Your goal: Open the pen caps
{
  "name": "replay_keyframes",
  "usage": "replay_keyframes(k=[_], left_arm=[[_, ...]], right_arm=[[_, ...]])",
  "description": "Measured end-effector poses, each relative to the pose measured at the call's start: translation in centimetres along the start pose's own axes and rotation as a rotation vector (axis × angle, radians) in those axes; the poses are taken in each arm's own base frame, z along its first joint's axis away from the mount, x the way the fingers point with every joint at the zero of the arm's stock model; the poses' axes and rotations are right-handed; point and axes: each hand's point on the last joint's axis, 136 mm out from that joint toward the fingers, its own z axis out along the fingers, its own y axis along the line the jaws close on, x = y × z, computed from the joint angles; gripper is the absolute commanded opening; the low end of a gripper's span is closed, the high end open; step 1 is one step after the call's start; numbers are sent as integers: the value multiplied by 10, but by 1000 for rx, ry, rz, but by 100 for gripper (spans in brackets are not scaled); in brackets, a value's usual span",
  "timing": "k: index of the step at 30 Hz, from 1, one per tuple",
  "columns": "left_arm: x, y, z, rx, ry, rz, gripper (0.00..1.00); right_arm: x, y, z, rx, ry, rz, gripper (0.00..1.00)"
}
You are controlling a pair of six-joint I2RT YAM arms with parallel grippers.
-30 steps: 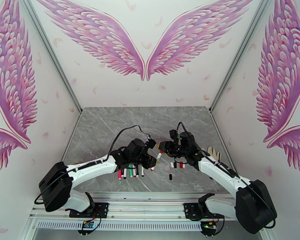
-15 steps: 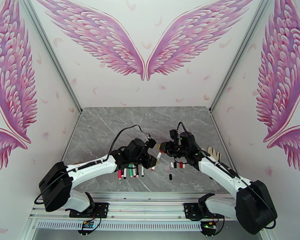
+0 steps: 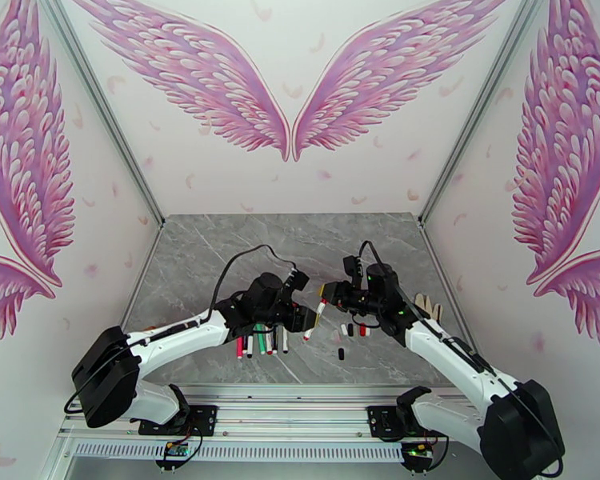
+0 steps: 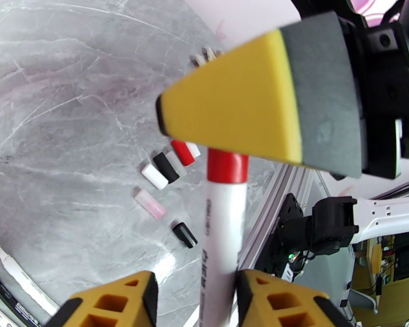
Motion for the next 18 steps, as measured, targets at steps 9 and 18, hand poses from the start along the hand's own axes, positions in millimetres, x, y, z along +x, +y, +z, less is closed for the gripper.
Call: replay_keyframes(k=[9, 18], left_arm=[[-5, 1, 0, -11, -23, 6, 66], [-11, -3, -1, 12, -43, 11, 69]], right_arm=[[0, 8, -5, -22, -7, -14, 15], [-4, 18, -10, -49, -31, -36, 15]])
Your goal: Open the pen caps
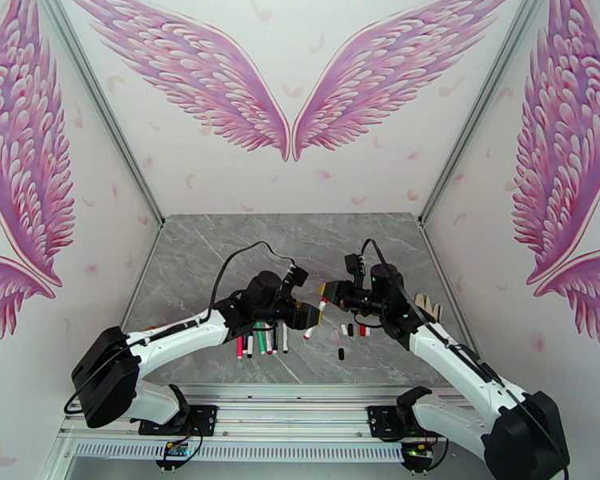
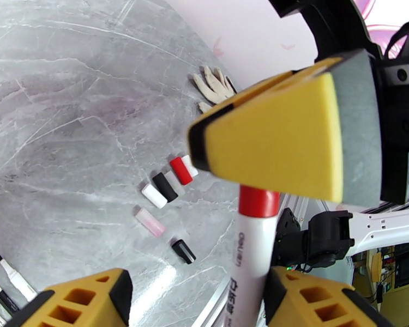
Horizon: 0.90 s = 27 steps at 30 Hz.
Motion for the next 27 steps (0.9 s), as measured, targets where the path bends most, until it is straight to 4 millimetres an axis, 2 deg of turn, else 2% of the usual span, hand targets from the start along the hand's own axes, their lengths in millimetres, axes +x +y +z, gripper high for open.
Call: replay_keyframes(k=[6, 10, 14, 20, 27], left_arm=[[2, -8, 1, 50, 17, -13, 66], [2, -13, 6, 90, 27, -32, 59], [3, -15, 12, 118, 42, -57, 47], [-1, -24, 14, 157, 39, -54, 18], [4, -25, 17, 104, 53, 26, 11]], right_arm=[[-2, 4, -1, -12, -10, -11, 15], [-2, 6, -1, -17, -10, -15, 15], [-2, 7, -2, -21, -13, -19, 15], [-1, 2, -3, -3, -27, -15, 13], [0, -6, -9, 56, -54, 11, 12]])
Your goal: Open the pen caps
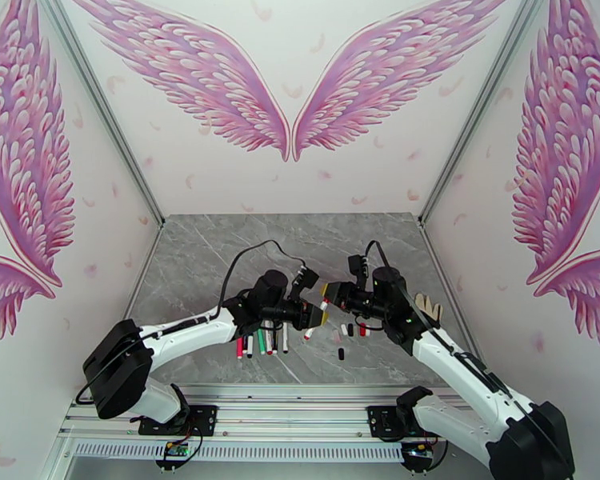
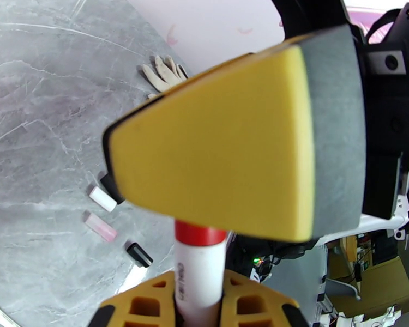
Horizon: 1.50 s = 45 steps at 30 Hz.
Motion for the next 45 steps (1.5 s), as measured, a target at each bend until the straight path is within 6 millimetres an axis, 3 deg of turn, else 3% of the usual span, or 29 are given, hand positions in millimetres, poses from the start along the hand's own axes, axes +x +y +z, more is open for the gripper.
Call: replay_keyframes(k=[9, 18, 26, 33, 42, 45], left_arm=[[7, 5, 6, -164, 10, 122, 7], [2, -15, -5, 97, 1, 38, 9], [1, -19, -15, 88, -8, 50, 6], [5, -10, -10, -58, -5, 138, 6], [9, -12, -8, -91, -7, 191, 7], [26, 3, -14, -171, 58, 186, 6]], right_arm=[[4, -11, -7, 79, -6, 51, 9], [4, 12, -13, -34, 5, 13, 9], [4, 25, -15, -121, 1, -32, 8], [7, 13, -15, -58, 8, 2, 8], [7, 7, -20, -16, -13, 48, 7], [-16, -9, -30, 60, -127, 86, 7]])
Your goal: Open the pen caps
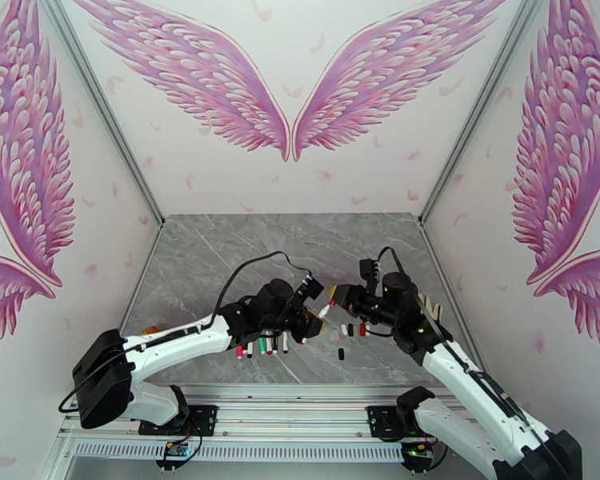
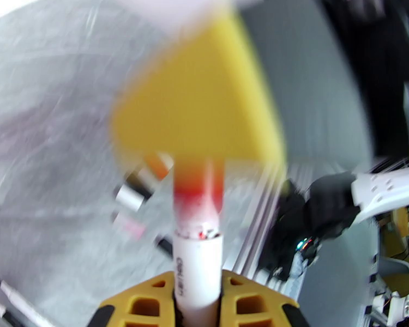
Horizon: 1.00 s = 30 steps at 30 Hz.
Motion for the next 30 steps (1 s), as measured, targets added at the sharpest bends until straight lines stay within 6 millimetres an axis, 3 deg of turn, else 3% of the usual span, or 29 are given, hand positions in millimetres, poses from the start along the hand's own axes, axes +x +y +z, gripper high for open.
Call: replay_keyframes(k=[2, 8, 13, 20, 30], left_arm=[[6, 5, -2, -11, 27, -8, 6], [12, -2, -6, 102, 57, -67, 7], [-5, -3, -27, 116, -18, -101, 8], [-24, 23, -53, 19, -150, -154, 8], [-25, 57, -72, -60, -219, -230, 8]], right_arm=[[-10, -4, -2, 25, -43, 10, 7], [-15, 5, -3, -10, -60, -13, 7], [-8, 2, -5, -2, -30, -55, 8], [18, -29, -10, 117, 78, -107, 9], [55, -71, -21, 300, 213, -185, 9]])
